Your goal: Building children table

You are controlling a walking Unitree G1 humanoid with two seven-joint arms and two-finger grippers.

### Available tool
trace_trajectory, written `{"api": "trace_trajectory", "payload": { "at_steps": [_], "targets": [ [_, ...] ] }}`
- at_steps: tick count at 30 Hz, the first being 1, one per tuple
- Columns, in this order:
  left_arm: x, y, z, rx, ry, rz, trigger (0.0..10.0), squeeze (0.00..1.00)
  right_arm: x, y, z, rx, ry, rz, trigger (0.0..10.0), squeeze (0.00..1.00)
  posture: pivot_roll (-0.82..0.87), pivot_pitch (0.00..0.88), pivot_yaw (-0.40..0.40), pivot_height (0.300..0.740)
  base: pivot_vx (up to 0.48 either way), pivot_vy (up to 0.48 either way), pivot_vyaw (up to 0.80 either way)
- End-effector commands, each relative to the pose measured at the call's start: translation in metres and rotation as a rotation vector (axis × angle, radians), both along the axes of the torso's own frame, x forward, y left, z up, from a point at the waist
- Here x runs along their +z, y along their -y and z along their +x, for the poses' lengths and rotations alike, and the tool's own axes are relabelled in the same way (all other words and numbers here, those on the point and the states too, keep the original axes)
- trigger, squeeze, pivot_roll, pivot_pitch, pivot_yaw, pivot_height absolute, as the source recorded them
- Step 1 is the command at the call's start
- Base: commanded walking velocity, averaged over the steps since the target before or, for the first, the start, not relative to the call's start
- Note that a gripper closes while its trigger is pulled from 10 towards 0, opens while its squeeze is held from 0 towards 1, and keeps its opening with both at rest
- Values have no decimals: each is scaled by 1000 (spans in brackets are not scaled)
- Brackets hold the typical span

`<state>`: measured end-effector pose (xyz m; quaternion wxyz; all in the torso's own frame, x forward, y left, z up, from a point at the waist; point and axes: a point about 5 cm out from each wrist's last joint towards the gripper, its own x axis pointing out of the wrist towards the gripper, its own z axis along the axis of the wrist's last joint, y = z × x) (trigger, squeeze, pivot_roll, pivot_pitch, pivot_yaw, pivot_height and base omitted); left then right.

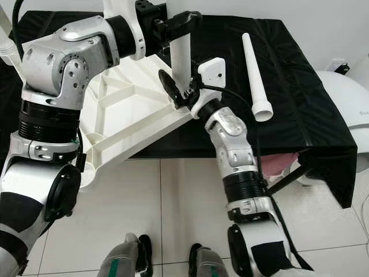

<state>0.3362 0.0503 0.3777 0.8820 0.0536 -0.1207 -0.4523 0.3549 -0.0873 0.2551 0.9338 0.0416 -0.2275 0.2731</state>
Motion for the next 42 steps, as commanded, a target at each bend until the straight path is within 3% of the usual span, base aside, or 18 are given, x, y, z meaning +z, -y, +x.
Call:
{"api": "trace_trajectory", "payload": {
  "at_steps": [1,16,30,31,32,33,34,37,40,41,42],
  "targets": [
    [11,2,-1,74,39,-34,10000,0,4,-2,-2,-27,19,16,10000,0,-38,124,-18,740,0,0,0],
    [11,1,2,91,50,-19,10000,0,11,-21,-9,-189,-43,79,10000,0,-41,132,-14,740,0,0,0],
    [8,4,3,85,60,1,10000,0,13,-21,-10,-238,-86,80,10000,0,-47,137,-15,740,0,0,0],
    [8,4,2,86,63,5,10000,0,14,-21,-11,-241,-88,81,7882,0,-47,137,-15,740,0,0,0],
    [8,4,2,86,63,5,10000,0,14,-21,-11,-241,-88,81,7882,0,-47,137,-15,740,0,0,0],
    [7,4,3,86,66,9,10000,0,14,-20,-11,-248,-93,84,7216,0,-47,135,-16,740,0,0,0],
    [7,5,2,83,70,17,10000,0,15,-20,-12,-253,-94,84,7725,0,-47,135,-16,740,0,0,0],
    [5,6,1,78,75,31,10000,0,17,-20,-12,-265,-99,84,7608,0,-45,131,-17,740,0,0,0],
    [4,7,1,76,76,31,10000,0,19,-21,-13,-267,-104,86,6588,0,-45,131,-17,740,0,0,0],
    [4,7,0,74,76,31,10000,0,19,-21,-13,-266,-106,90,4353,0,-45,131,-17,740,0,0,0],
    [4,8,0,71,76,31,10000,0,20,-21,-13,-266,-106,91,3216,0,-45,131,-17,740,0,0,0]
  ]
}}
